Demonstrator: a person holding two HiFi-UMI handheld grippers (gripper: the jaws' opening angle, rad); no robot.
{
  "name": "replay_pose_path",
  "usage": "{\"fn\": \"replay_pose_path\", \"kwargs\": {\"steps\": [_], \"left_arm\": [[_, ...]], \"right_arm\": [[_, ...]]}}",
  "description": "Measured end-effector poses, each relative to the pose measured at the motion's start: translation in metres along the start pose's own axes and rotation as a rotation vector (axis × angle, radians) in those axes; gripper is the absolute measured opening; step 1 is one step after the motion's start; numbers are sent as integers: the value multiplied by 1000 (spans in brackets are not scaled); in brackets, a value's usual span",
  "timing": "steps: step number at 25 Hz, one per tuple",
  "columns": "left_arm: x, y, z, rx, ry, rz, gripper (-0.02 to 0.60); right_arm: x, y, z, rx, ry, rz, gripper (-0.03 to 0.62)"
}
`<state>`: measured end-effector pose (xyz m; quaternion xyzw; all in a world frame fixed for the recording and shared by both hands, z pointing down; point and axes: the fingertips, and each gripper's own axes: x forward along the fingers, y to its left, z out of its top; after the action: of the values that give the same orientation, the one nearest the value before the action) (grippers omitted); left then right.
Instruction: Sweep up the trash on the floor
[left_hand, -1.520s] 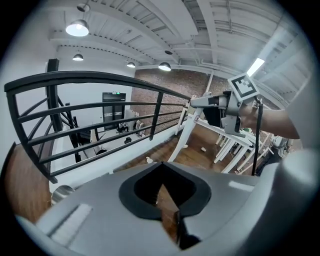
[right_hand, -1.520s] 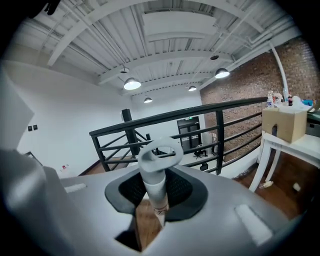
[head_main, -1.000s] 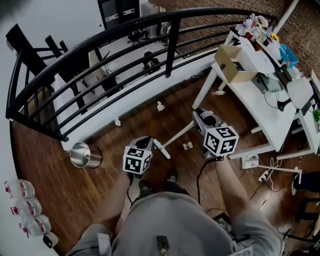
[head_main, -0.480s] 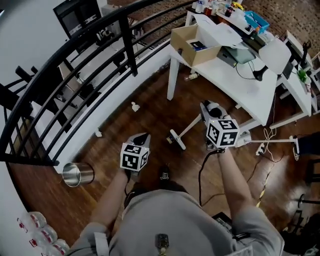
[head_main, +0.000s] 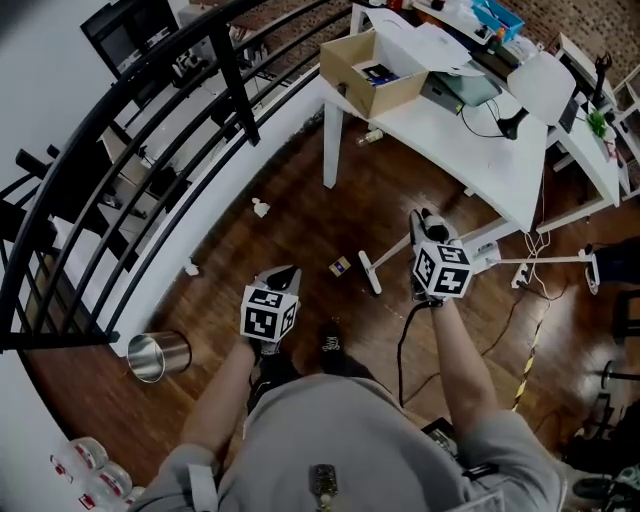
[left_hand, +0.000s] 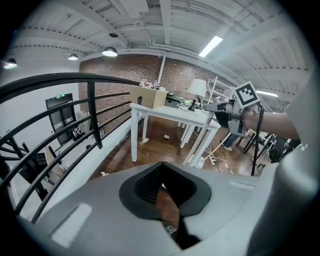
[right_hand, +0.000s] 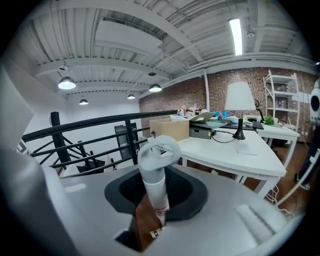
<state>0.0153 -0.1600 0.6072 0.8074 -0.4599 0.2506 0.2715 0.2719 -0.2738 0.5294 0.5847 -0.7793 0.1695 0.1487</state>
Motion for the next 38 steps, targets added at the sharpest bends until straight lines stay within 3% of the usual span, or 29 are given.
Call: {"fn": "replay_pose_path", "kwargs": {"steps": [13,27,38], "left_arm": [[-45,87,-23,1,15,-14,8],[-110,197,-43,-63,-23,74,8],[-132,246,-38,-142,-89,159,8]], "right_arm": [[17,114,-8,112,6,-6,81],[71,272,1,76,27,149,80],[131,306,44,38,19,219,75]]}}
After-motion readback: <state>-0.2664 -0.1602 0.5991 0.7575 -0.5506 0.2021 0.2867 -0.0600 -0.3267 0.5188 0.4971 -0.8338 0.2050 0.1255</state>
